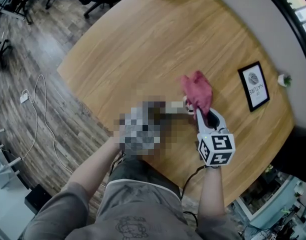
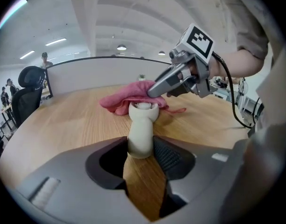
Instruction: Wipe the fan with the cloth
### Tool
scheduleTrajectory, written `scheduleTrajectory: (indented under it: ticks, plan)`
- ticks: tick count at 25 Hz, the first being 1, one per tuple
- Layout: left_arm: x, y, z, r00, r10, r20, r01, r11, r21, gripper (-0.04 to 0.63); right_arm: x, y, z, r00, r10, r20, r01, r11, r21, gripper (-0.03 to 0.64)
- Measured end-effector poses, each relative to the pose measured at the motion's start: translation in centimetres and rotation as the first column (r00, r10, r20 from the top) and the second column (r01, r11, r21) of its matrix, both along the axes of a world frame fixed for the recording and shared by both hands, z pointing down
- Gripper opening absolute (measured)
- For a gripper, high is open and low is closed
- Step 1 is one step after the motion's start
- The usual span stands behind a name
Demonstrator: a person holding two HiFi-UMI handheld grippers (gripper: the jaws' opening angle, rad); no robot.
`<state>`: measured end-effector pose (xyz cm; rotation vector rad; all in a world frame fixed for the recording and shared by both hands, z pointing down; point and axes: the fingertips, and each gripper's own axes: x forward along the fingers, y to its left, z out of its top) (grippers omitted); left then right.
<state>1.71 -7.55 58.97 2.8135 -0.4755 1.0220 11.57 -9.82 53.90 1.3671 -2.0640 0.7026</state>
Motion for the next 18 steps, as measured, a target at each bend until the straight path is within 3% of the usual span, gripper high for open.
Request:
scheduleTrajectory:
  ticks: [7, 11, 14, 18]
  plan:
    - [0.2, 0.2, 0.1, 1.0, -0.012, 0.005, 0.012, 1.0, 0.007, 0.173, -7.2, 1.1, 0.7, 0.987, -0.14, 0.077, 0.141, 0.99, -0.007, 0.08]
    - [-0.2, 0.1, 0.1, 1.0, -0.005, 0.018, 0.005, 1.0, 0.0, 0.172, -11.5, 2.6, 1.2, 0.946, -0.293, 0.136, 0.303, 0.951, -0.059, 0.075]
    - [-0.3, 0.1, 0.1, 1.0, -0.002, 0.025, 0.002, 1.0, 0.005, 0.173, -10.9, 3.1, 1.2, 0.937, -0.305, 0.17, 0.321, 0.944, -0.074, 0.077]
    - [0.0, 0.1, 0.1, 1.0, -0.003, 0.018, 0.003, 1.0, -0.005, 0.172, -7.3, 3.0, 1.3, 0.958, -0.236, 0.164, 0.252, 0.965, -0.078, 0.077]
